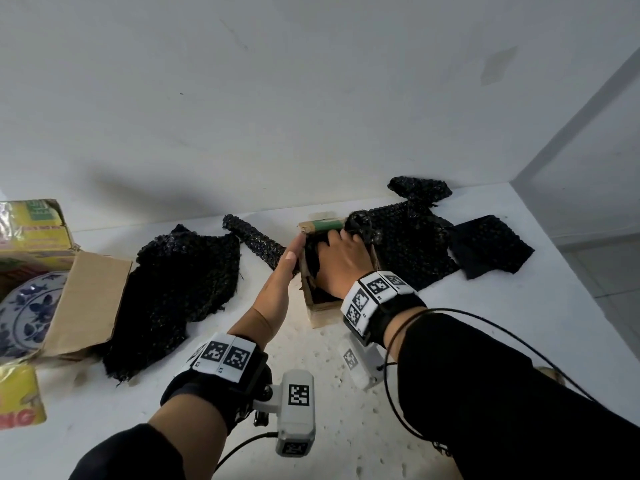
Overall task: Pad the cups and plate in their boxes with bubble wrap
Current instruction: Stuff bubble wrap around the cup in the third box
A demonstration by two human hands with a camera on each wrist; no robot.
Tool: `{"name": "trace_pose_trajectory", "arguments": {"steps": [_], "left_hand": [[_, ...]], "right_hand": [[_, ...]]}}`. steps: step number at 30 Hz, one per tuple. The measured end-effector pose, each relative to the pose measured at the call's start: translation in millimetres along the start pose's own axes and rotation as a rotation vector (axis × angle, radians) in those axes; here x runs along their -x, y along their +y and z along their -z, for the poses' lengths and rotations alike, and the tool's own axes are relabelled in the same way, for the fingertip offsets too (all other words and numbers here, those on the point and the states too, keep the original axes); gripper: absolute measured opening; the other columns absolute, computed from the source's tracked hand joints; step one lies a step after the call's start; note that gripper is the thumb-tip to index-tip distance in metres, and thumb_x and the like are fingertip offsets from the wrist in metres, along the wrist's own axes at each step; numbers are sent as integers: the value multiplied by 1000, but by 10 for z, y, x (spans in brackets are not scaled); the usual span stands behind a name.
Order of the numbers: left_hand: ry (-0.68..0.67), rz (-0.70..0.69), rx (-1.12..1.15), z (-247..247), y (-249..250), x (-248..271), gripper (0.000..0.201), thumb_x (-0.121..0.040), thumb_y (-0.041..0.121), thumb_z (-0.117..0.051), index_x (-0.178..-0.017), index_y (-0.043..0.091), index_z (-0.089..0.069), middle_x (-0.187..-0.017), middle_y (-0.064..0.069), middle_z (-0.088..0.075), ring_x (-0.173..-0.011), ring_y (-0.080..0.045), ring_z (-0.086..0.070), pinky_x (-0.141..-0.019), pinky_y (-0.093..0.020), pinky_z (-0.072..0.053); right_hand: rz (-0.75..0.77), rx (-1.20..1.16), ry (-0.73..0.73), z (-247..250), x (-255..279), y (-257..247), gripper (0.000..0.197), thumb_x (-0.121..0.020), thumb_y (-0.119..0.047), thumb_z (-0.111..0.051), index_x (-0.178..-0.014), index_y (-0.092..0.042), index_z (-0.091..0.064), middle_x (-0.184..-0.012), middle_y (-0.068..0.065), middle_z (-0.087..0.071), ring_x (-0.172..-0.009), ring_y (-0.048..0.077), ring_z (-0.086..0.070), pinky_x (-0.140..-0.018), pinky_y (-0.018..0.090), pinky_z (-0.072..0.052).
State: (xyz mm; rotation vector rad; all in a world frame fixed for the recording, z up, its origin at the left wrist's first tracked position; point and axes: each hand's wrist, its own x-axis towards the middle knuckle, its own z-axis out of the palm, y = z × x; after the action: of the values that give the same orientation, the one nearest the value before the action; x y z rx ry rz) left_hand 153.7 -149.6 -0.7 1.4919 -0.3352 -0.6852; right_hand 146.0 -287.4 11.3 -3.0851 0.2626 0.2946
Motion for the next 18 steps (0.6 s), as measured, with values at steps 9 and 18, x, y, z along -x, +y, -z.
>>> {"name": "trace_pose_trajectory", "arguments": {"steps": [9, 18], "left_hand": [[-6, -38, -5, -11, -46, 24, 50, -100, 40, -22, -148, 27, -24, -148, 20, -31, -131, 15, -27, -97, 3, -26], [14, -55, 14, -63, -82, 40, 54, -96, 45, -22, -148, 28, -22, -151, 19, -25, -136, 12, -21, -104, 0, -22]], "right_hand": [[200, -208, 295, -46, 187, 163, 28, -83, -10, -39, -95, -4, -63, -92, 12, -57, -82, 30, -55, -52, 35, -47], [187, -68, 113, -21, 151, 56, 48, -82, -37, -28, -104, -8, -61, -101, 7, -61, -103, 27, -51, -80, 37, -45]]}}
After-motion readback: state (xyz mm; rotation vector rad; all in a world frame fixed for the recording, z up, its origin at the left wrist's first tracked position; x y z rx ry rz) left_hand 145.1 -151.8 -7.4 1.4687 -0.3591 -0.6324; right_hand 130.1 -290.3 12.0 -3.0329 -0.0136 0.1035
